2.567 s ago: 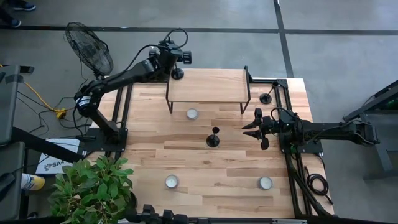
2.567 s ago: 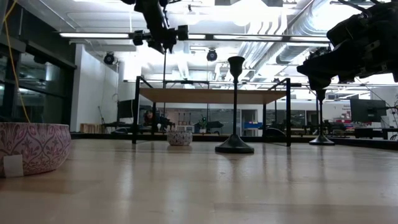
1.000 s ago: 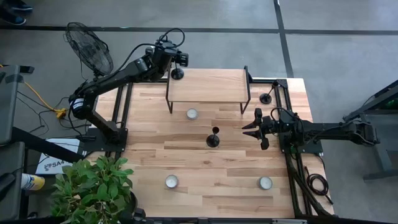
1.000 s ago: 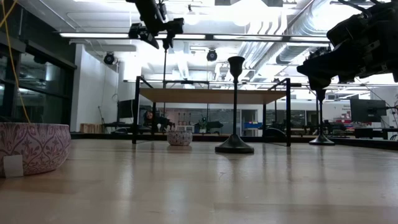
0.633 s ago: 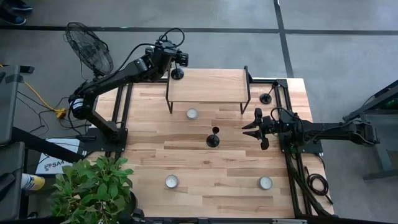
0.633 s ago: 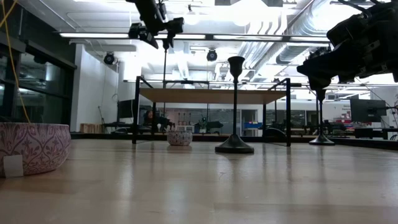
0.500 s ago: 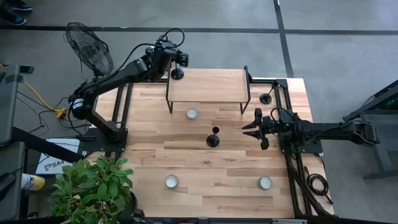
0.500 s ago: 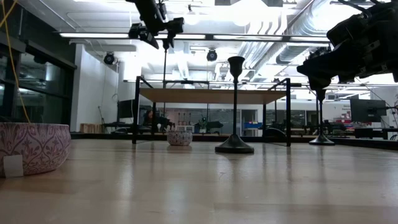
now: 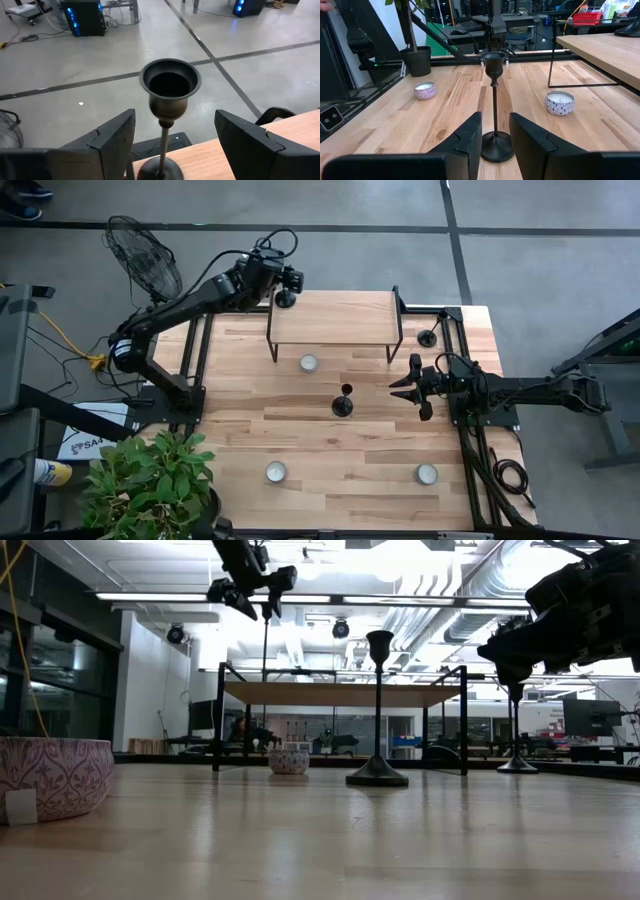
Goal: Pick & Place candle stick holders
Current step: Put the bottom black candle holder on the shelf
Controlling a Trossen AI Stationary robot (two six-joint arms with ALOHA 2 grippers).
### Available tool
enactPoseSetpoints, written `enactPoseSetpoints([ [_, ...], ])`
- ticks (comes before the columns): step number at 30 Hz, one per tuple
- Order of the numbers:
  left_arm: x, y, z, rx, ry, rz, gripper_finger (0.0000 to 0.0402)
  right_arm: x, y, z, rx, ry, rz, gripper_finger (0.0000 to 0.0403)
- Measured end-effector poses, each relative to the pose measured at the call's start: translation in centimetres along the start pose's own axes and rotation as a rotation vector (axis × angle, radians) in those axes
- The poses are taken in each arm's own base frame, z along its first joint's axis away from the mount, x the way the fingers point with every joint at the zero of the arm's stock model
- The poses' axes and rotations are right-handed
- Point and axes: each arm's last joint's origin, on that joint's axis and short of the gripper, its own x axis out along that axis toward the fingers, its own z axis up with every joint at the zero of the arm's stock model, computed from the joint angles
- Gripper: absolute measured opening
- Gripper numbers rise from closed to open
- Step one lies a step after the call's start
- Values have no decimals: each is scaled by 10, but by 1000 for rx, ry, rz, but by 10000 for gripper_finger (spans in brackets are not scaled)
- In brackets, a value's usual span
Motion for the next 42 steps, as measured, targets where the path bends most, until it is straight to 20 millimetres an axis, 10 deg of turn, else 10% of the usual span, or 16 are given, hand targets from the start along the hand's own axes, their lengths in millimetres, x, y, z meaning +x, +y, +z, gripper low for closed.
enactPoseSetpoints([
  [26,-71,-22,-17,150,75,-187,269,0,-1,0,0,-1,-30,96],
  [42,-94,-56,-40,436,207,-656,269,0,-1,0,0,-1,-30,96],
])
